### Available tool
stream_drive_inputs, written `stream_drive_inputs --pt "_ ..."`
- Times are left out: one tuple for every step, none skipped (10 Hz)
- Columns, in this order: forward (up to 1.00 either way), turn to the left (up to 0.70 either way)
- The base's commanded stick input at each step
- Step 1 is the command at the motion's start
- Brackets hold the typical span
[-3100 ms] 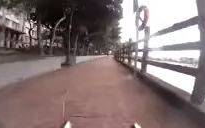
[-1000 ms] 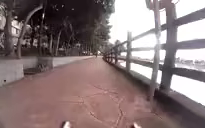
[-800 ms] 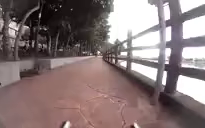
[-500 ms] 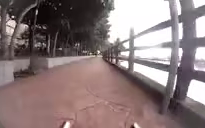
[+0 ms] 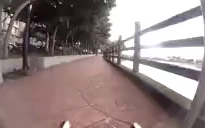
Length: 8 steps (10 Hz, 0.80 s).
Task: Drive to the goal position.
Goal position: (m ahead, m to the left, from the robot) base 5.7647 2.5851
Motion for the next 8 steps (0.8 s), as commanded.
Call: stream_drive_inputs --pt "0.7 0.0" --pt "0.7 0.0" --pt "0.7 0.0" --pt "0.7 0.0" --pt "0.7 0.0" --pt "0.7 0.0" --pt "0.7 0.0" --pt "0.7 0.0"
